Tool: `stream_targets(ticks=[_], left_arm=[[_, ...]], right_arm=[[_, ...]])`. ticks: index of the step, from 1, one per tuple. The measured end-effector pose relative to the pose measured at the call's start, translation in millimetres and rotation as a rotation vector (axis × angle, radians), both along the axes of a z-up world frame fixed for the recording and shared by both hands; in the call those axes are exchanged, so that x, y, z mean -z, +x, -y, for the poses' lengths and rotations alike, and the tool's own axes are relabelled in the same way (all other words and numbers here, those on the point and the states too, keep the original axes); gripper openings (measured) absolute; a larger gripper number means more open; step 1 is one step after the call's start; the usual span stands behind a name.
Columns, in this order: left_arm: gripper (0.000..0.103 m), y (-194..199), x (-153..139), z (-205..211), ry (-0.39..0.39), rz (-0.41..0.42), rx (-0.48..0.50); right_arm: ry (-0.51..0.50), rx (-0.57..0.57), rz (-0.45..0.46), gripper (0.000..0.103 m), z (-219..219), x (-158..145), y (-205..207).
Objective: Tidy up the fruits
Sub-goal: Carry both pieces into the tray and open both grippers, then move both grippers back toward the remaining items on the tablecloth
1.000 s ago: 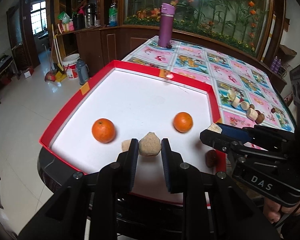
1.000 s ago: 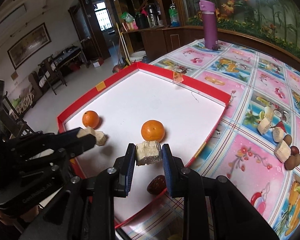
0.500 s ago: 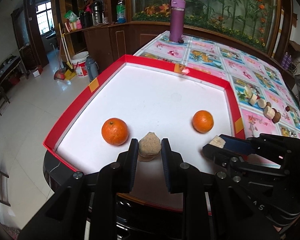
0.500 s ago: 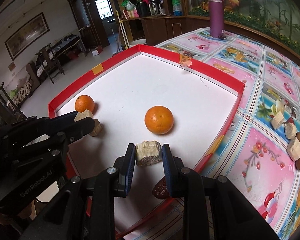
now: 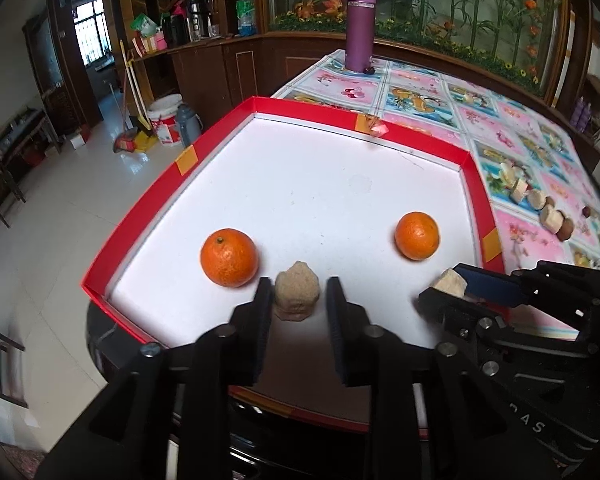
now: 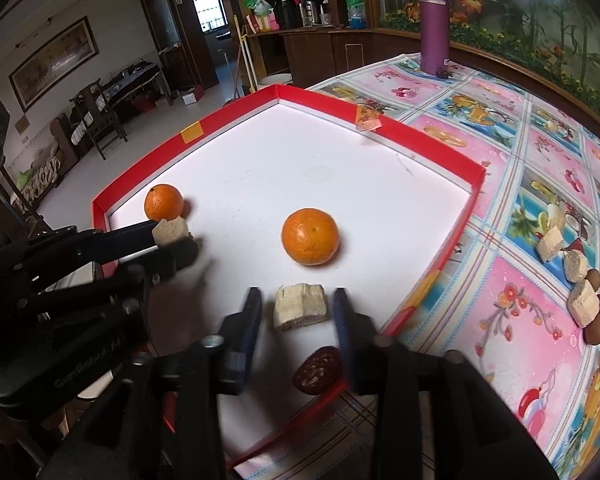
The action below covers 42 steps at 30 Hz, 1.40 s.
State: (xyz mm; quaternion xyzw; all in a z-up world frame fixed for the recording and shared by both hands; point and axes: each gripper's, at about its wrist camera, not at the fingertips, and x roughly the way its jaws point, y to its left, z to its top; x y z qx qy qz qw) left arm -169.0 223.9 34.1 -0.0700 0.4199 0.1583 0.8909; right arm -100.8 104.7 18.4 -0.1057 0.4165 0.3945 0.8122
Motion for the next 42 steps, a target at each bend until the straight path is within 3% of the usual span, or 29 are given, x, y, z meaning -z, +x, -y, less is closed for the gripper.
stream_targets(ticks=[1, 3, 9, 13, 30, 42], left_arm=[[0.051, 0.2, 0.3, 0.0, -0.003, -0.003, -0.001], [0.057, -0.3, -0.1, 1.3, 0.016, -0.002, -0.009], [0.060, -1.8, -4.2, 5.6, 0.014, 0.010, -0.008], [0.067, -3.7, -10.1, 12.3, 0.020, 0.038, -0.001], [0.068, 1.5, -23.0, 44.6, 0.046, 0.050, 0.056], [0.069, 26.4, -41.6, 109.7, 0.050, 0.056, 0.239]], right_arm=[[0.010, 0.001, 0.003, 0.041, 2.2, -1.5, 0.6], [0.021, 0.002, 0.003, 0.042, 5.4, -2.8, 1.5], [0.078, 0.023, 0.006, 0.042, 20.5, -7.4, 2.7], [0.115, 0.035, 0.023, 0.042, 32.1, -11.8, 1.8], [0.192, 0.142, 0.009, 0.042, 92.8, -16.5, 15.8], [0.147, 0.370, 0.041, 0.042, 208.8, -17.1, 37.2]])
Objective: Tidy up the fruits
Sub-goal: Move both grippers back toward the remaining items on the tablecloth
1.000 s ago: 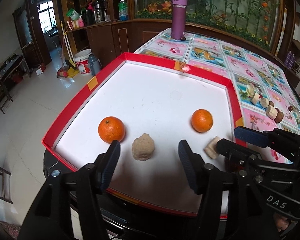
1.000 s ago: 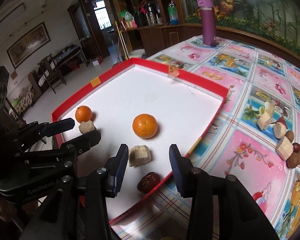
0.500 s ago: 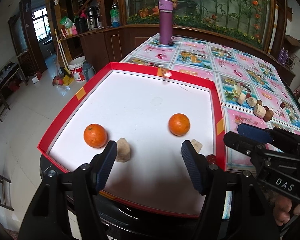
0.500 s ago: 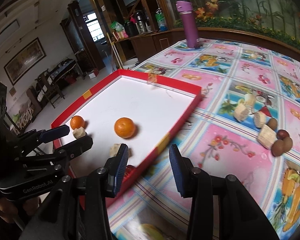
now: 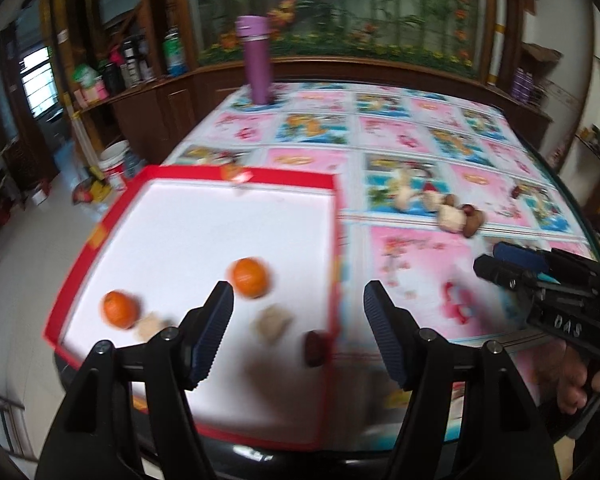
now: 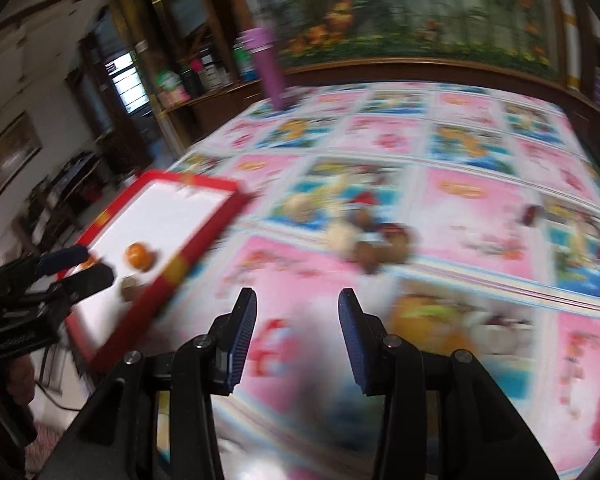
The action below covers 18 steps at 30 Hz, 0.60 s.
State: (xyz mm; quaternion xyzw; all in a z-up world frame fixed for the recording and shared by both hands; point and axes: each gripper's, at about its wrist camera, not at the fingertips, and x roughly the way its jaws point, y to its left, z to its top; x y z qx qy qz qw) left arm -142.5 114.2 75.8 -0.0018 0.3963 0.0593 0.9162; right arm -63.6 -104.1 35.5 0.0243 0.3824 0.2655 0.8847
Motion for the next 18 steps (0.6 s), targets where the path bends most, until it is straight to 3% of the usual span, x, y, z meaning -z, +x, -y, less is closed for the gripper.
stream_targets(ticks=[6, 11, 18], left_arm=[[0.069, 33.4, 2.6, 52.6, -0.029, -0.035, 0.158], [0.069, 64.2, 18.8, 90.7, -0.097, -0.130, 0.274], [0.068, 86.9, 36.7, 117.6, -0.127, -0.207, 0.322]], right_arm=[[-0.055, 0.145, -0.001, 0.042, 56.8, 0.4, 25.5], [-0.093, 0.273, -0.021, 0.042, 97.2, 5.0, 56.8], [-0.120, 0.349, -0.063, 0.043, 124.3, 13.3, 103.6]])
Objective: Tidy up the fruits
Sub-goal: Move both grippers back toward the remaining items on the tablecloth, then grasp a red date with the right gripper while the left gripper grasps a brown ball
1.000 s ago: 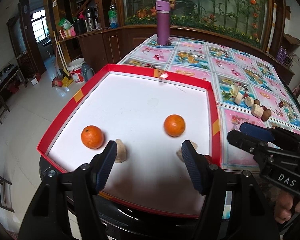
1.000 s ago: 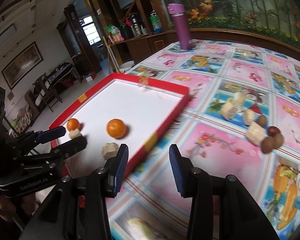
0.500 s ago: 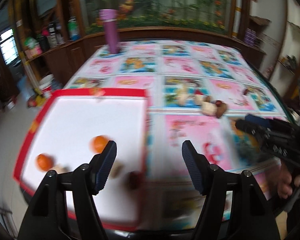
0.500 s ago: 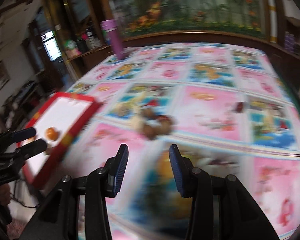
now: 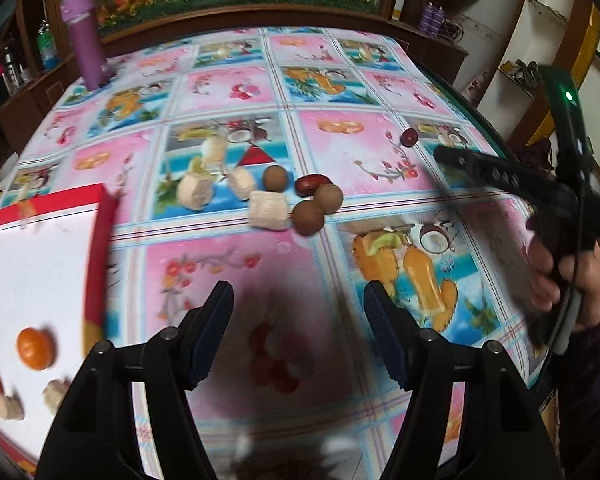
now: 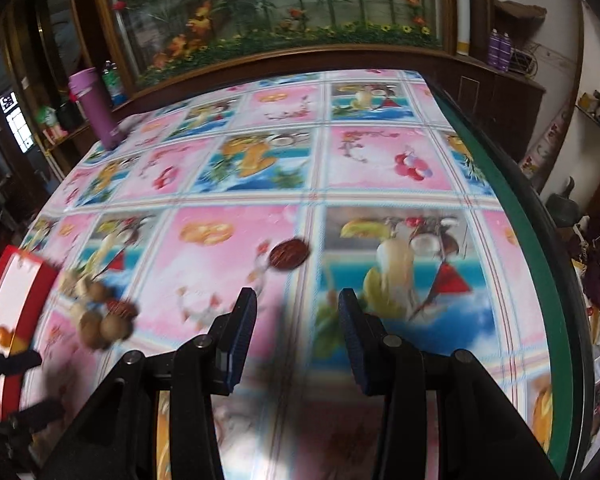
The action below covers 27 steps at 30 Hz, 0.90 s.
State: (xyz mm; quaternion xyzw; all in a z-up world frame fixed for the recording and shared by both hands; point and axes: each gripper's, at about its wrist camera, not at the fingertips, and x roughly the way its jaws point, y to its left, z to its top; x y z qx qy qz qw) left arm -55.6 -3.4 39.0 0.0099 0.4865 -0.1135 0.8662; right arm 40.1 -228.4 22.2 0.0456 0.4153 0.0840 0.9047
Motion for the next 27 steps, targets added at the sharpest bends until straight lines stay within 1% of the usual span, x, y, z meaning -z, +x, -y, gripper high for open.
stream_targets(ticks=[3, 5, 7, 9, 11, 12, 13, 17, 20, 23, 25, 27], left_arm=[[0.068, 10.5, 3.4, 4.4, -0.013, -0.013, 0.007], [0.066, 17.7, 6.6, 7.0, -0.013, -0.022, 0.006], [0.061, 22.8, 10.2, 8.5, -0.012, -0.032, 0.004], [0.060, 26.2, 13.2, 9.8, -0.015, -0.041, 0.004], [0.060, 29.3, 17.1, 12.2, -0.015, -0.050, 0.008], [0.059, 31.0, 18.7, 12.6, -0.018, -0.054, 0.006], [0.057, 33.5, 21.1, 12.3, -0.027, -0.062, 0.002], [0.056, 44.1, 22.4, 10.7, -0.030, -0.052, -0.023], [0.055, 52.3, 23.0, 9.7, -0.039, -0.046, -0.042], [0.049, 56.4, 23.7, 10.5, -0.039, -0.030, -0.041], [0.039, 57.2, 24.0, 9.9, -0.035, -0.021, -0.038], [0.035, 56.8, 24.3, 9.2, -0.022, -0.012, -0.030]], right_arm=[[0.024, -0.010, -0.018, 0.043, -2.4, 0.7, 14.7], [0.006, -0.024, -0.022, 0.042, -10.0, 1.9, 21.9], [-0.008, -0.023, -0.034, 0.040, -15.5, 5.2, 27.4], [-0.003, -0.014, -0.057, 0.029, -18.3, 10.6, 31.7], [-0.005, 0.005, -0.073, 0.024, -18.2, 15.7, 35.3], [-0.011, 0.009, -0.064, 0.021, -18.9, 15.7, 35.2], [-0.018, 0.008, -0.064, 0.021, -19.5, 15.8, 35.6], [0.022, 0.008, -0.056, 0.021, -15.2, 16.0, 35.1], [0.079, -0.021, -0.068, 0.021, -13.9, 15.6, 32.2], [0.125, -0.043, -0.088, 0.021, -15.4, 15.8, 24.0], [0.153, -0.054, -0.101, 0.021, -16.1, 16.0, 19.1], [0.198, -0.062, -0.116, 0.021, -14.8, 17.0, 13.9]])
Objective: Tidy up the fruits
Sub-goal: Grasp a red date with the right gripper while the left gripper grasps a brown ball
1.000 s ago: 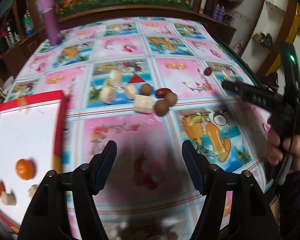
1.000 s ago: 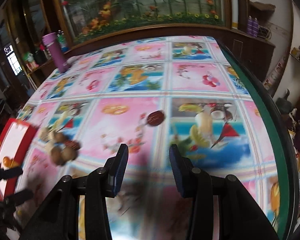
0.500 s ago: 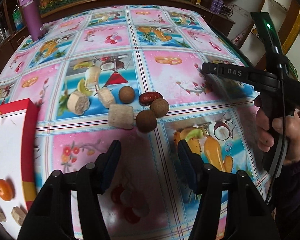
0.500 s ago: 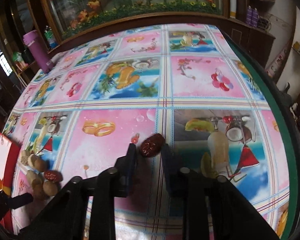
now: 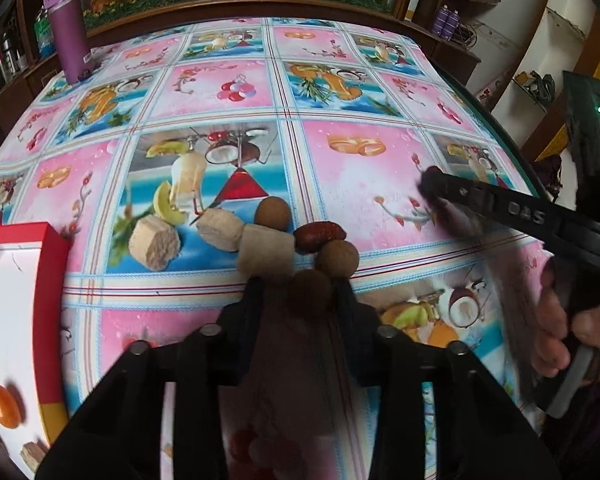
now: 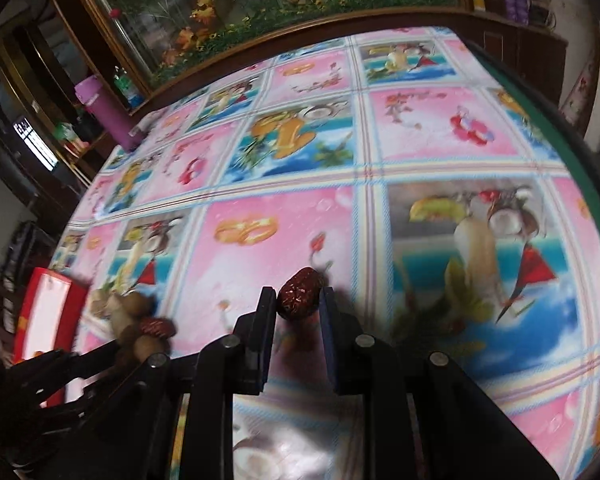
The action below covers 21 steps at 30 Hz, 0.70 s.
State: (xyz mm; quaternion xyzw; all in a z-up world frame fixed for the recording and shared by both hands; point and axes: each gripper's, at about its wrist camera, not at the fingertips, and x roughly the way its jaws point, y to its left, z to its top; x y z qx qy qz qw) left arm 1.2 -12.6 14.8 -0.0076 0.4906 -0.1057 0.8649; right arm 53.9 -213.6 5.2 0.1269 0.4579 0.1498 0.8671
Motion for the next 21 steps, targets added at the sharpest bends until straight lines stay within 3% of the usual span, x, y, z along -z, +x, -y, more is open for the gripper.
stream_targets(ticks=[2, 4, 21], left_arm=[[0.033, -0.8, 0.1, -0.4, 0.002, 0.008, 0.005], [0.025, -1.7, 0.6, 0.3, 0.003, 0.017, 0.009], [0.025, -41.1, -0.5, -32.0, -0.022, 0.012, -0.066]], right_arm=[[0.021, -0.007, -0.005, 0.021, -2.5, 0.0, -4.3], [0.022, -0.028, 0.002, 0.021, -8.9, -0.8, -9.9], [-0.035, -0.255, 0.034, 0.020, -80.6, 0.6, -63.6]])
